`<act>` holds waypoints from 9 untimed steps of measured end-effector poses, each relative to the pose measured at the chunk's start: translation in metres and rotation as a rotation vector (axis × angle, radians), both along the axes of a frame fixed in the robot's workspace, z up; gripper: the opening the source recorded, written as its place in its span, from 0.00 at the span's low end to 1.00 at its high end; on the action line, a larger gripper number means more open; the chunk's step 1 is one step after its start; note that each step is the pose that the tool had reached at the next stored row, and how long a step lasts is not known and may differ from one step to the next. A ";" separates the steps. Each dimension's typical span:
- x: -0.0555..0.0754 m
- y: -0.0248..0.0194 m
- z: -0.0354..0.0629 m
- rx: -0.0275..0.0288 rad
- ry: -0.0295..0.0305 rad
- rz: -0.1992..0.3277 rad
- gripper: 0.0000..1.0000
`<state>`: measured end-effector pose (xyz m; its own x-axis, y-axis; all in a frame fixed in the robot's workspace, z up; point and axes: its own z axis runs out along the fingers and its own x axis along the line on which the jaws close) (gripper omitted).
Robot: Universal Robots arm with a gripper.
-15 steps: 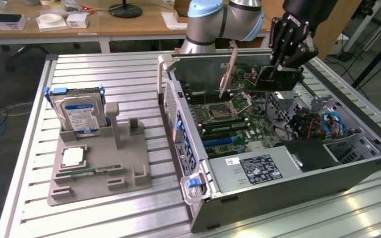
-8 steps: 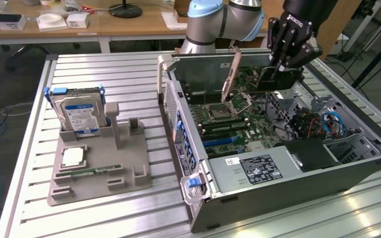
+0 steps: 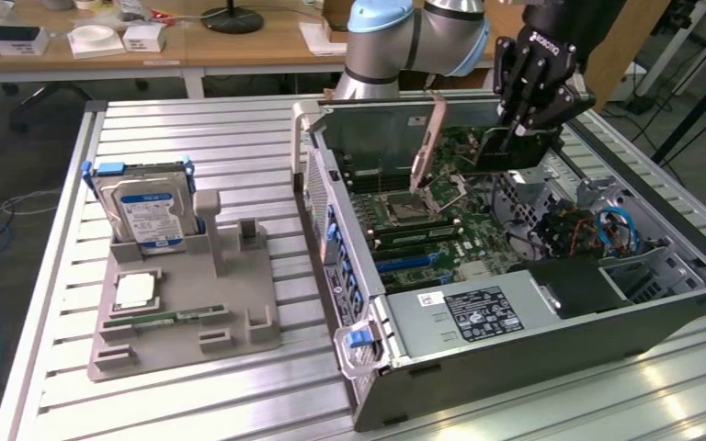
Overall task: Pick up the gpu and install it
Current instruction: 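Insert the gpu into the slot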
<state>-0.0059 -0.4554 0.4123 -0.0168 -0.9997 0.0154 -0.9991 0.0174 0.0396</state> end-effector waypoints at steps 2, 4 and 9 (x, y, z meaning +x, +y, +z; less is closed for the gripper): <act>0.000 0.0000 -0.0022 -0.0002 -0.0072 0.000 0.26; 0.000 0.0000 -0.0043 0.0000 -0.0178 0.000 0.26; -0.002 0.0000 -0.0133 0.0001 -0.0203 0.000 0.26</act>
